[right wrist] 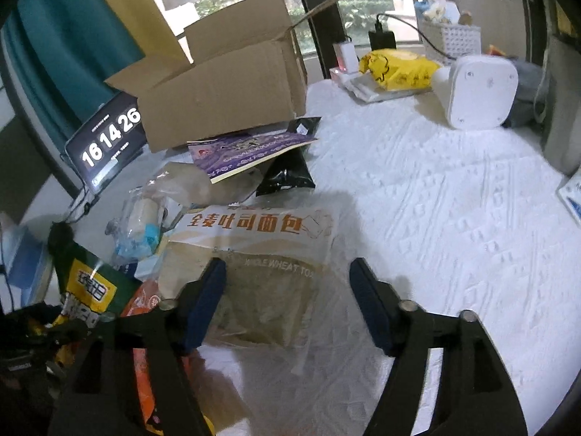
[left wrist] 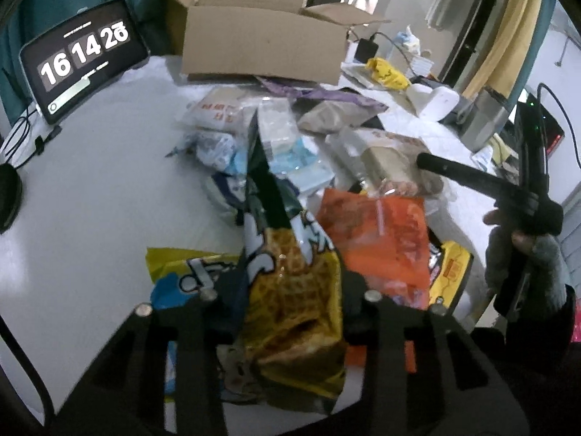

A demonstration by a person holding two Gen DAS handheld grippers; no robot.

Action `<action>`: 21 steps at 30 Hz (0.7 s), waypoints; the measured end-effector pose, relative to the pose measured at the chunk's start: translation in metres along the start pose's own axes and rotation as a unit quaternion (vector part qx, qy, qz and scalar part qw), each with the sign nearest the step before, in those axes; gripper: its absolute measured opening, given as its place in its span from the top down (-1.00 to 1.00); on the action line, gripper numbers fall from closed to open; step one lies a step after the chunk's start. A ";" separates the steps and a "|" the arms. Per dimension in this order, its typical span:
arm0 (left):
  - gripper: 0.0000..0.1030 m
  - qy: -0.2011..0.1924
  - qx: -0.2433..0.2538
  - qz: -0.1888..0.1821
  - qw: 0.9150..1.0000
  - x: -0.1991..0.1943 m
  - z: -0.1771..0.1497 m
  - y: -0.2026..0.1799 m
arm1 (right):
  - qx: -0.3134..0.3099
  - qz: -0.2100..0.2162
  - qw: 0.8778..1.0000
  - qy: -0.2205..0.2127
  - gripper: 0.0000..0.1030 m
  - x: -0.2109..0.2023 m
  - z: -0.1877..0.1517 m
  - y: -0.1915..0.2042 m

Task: Organize snacks
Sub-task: 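Grasp the green-yellow snack bag with left gripper while right grasps white bread bag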

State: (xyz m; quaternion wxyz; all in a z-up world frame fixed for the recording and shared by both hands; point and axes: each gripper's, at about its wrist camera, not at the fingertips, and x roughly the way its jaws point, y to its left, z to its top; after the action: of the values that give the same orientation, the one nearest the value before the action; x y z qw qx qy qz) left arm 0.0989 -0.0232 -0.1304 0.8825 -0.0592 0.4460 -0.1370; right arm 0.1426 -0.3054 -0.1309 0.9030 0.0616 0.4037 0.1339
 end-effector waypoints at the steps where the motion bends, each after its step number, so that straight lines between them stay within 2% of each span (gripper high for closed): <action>1: 0.32 -0.003 0.002 0.000 1.000 -0.002 0.001 -0.001 | -0.006 -0.003 1.000 -0.003 0.30 -0.002 0.001 0.003; 2: 0.35 -0.006 0.003 -0.001 1.000 -0.003 0.001 -0.001 | -0.015 -0.017 1.000 -0.009 0.41 -0.004 0.002 0.006; 3: 0.36 -0.010 0.003 -0.002 1.000 -0.006 0.002 -0.001 | -0.023 -0.024 0.999 -0.009 0.61 -0.005 0.002 0.007; 4: 0.36 -0.014 0.005 -0.003 1.000 -0.008 0.003 -0.002 | -0.026 -0.024 0.999 -0.010 0.70 -0.005 0.002 0.008; 9: 0.37 -0.034 0.006 -0.004 0.999 -0.018 0.010 -0.002 | -0.011 -0.011 1.000 -0.014 0.75 -0.008 0.003 -0.001; 11: 0.37 -0.039 0.006 -0.004 0.999 -0.021 0.014 0.000 | 0.012 0.002 1.000 -0.011 0.61 -0.008 0.005 -0.008; 12: 0.37 -0.043 0.005 -0.005 0.999 -0.022 0.015 0.000 | 0.017 0.006 1.000 -0.008 0.17 -0.006 0.006 -0.009; 13: 0.37 -0.048 0.005 -0.007 0.999 -0.023 0.017 -0.001 | 0.024 0.013 1.000 -0.004 -0.37 -0.005 0.006 -0.011; 14: 0.37 -0.053 0.007 -0.008 0.999 -0.024 0.020 -0.001 | 0.032 0.020 0.999 -0.003 -0.48 -0.004 0.006 -0.013; 18: 0.37 -0.062 0.013 -0.016 0.998 -0.017 0.029 -0.004 | 0.041 0.050 0.998 0.024 -0.48 0.001 0.001 -0.008; 21: 0.37 -0.061 0.025 -0.013 0.998 -0.005 0.037 -0.009 | 0.032 0.047 0.998 0.032 -0.48 0.003 -0.003 0.001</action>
State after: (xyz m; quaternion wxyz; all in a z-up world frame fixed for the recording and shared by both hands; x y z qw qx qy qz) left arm 0.1235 -0.0306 -0.1025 0.9073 -0.0511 0.3873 -0.1557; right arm 0.1419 -0.3040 -0.1347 0.8799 0.1055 0.4328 0.1654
